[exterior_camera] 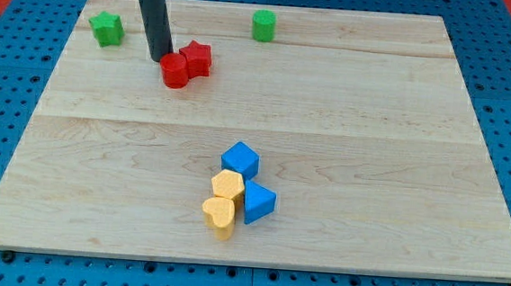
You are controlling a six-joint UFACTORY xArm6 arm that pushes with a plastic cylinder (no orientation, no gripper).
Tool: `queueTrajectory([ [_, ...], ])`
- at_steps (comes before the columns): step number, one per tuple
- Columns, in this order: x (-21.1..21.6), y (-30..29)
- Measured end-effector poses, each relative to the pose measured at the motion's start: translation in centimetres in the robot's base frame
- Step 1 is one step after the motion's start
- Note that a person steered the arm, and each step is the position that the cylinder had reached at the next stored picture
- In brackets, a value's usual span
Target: Move the red blocks slightly towards the center
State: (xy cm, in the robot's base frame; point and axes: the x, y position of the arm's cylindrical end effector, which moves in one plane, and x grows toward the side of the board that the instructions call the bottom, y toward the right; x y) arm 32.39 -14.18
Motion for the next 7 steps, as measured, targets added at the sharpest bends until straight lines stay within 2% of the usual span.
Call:
queueTrajectory([
  [5,0.0,1.8],
  [7,0.3,-4.6],
])
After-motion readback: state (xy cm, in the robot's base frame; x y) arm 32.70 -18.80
